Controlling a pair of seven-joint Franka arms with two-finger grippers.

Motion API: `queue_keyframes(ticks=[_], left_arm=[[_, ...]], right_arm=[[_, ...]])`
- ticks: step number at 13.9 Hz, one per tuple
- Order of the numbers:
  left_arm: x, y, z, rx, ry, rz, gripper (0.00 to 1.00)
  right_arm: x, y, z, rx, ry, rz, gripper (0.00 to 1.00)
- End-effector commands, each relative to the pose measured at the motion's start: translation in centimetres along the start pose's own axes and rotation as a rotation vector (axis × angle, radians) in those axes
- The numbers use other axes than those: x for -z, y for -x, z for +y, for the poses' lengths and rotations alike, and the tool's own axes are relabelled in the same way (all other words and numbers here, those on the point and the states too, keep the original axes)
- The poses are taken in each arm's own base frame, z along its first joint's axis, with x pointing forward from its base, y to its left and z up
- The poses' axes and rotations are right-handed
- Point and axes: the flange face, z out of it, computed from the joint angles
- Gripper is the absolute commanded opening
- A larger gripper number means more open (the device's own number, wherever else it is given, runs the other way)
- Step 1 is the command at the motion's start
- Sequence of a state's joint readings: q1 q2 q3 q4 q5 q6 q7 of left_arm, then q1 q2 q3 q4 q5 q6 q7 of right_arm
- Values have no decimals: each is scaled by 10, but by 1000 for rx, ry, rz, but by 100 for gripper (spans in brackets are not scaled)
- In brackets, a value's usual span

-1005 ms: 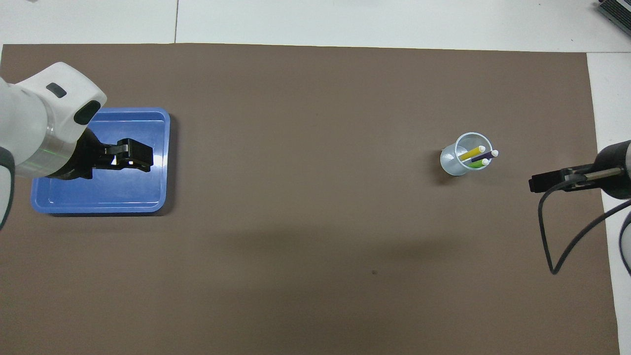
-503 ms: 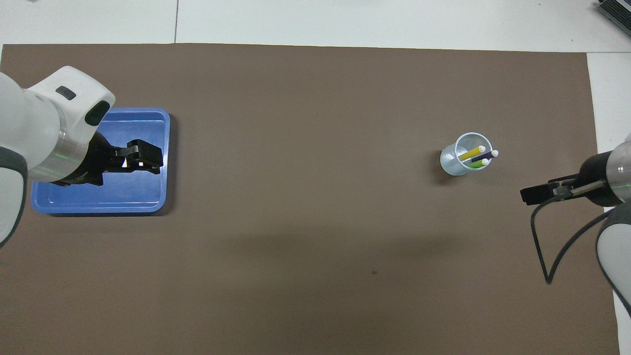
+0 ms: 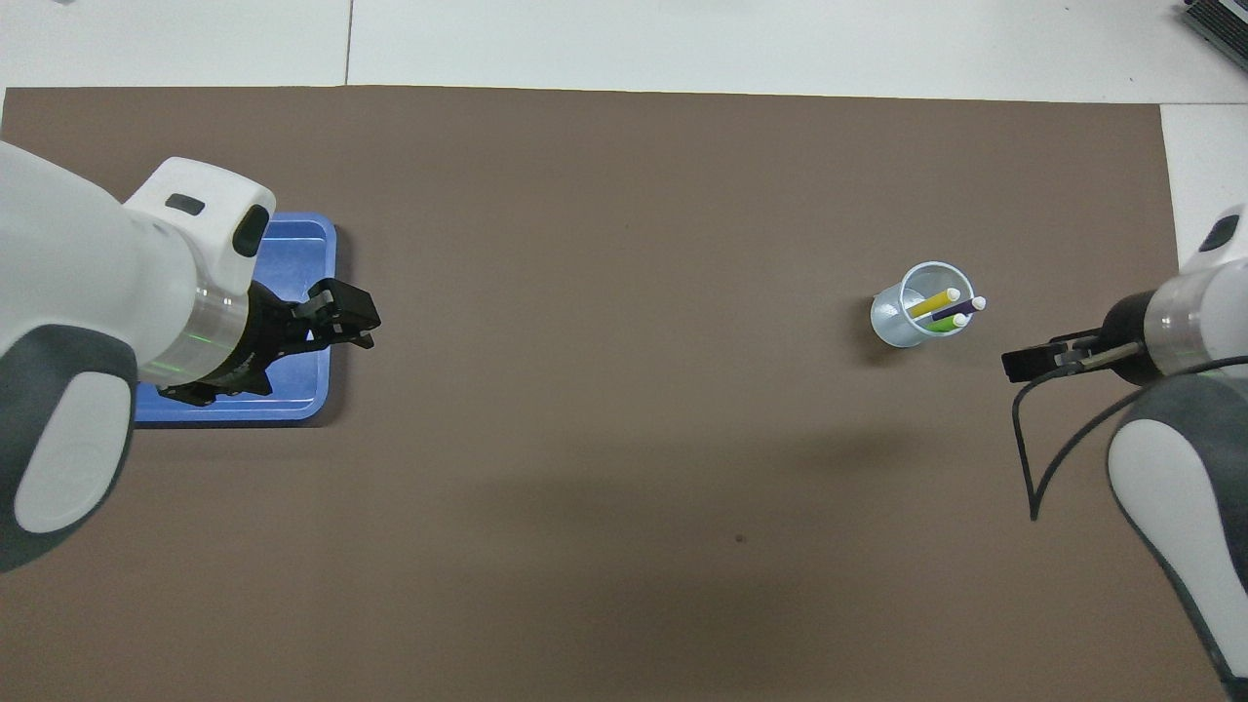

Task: Right arm passes pens to left for tray arrangement
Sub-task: 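Lower the right gripper onto the yellow pen while the left gripper moves center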

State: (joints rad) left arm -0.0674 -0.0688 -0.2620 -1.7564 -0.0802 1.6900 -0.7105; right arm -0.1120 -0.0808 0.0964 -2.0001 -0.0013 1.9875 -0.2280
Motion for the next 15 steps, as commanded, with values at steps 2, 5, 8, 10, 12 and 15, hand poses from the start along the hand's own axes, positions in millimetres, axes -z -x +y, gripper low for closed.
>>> queue_keyframes(ticks=[2,5,8,10,12,15], left_arm=[[0,18,-1,120,13,13,100],[1,15,3,253,54,32,100],[-7,16,3,368,127,-13,100],[-14,20,2,437,165,-42,100],[-21,30,6,545,208,-82,100],[-30,49,14,570,215,-115,100]], right_arm=[[-61,-36,7,28,-5,19,100],[-74,-55,0,41,-19,16,100],[-61,-63,-2,46,-27,-4,100],[-63,-67,-1,46,-27,2,99],[-69,-71,-5,53,-27,2,91],[-78,-78,-22,76,-30,9,71]])
